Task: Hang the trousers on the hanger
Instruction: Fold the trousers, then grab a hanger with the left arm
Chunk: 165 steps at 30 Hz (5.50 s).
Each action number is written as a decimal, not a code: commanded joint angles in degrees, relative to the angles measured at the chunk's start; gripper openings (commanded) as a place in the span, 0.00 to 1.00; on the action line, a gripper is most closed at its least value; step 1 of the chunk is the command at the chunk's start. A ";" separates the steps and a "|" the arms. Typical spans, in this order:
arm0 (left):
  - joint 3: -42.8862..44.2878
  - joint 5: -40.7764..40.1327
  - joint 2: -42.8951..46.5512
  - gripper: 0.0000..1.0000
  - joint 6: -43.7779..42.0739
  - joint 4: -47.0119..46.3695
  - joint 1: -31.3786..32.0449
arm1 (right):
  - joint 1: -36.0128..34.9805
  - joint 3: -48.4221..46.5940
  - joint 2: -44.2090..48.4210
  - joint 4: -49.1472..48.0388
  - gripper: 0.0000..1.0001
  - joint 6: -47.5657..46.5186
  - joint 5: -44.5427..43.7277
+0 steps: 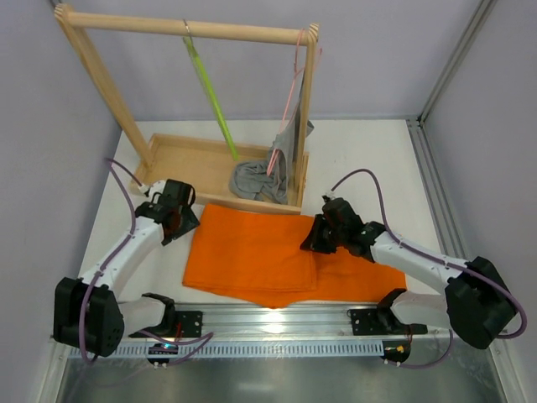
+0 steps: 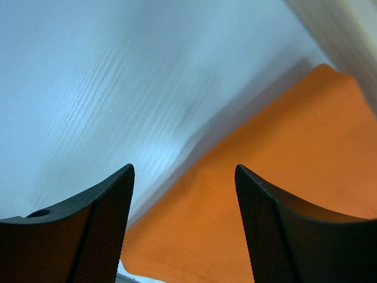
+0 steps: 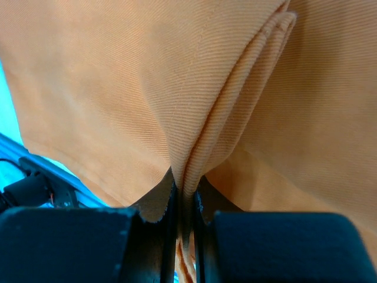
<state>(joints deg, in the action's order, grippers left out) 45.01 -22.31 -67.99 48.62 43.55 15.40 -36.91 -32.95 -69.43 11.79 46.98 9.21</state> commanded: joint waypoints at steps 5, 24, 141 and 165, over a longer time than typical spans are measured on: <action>4.29 7.78 -0.83 0.71 -7.22 -2.15 0.07 | 5.34 -8.18 12.01 28.68 0.04 -6.46 -8.42; -3.61 22.11 -6.90 0.72 -5.73 -19.54 6.93 | 29.70 -16.88 18.80 50.08 0.04 -11.48 -16.58; 67.13 10.35 -8.03 0.79 -25.24 -7.86 5.34 | 28.47 -21.45 19.85 33.82 0.77 -24.65 9.15; 52.54 2.97 -4.97 0.00 -36.22 -29.48 9.39 | 28.56 -21.45 24.25 35.41 0.77 -26.50 9.07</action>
<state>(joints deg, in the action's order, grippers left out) 97.69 -20.16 -75.96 14.83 24.67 24.73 -8.16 -54.06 -45.65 48.07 20.67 19.07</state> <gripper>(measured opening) 0.120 0.772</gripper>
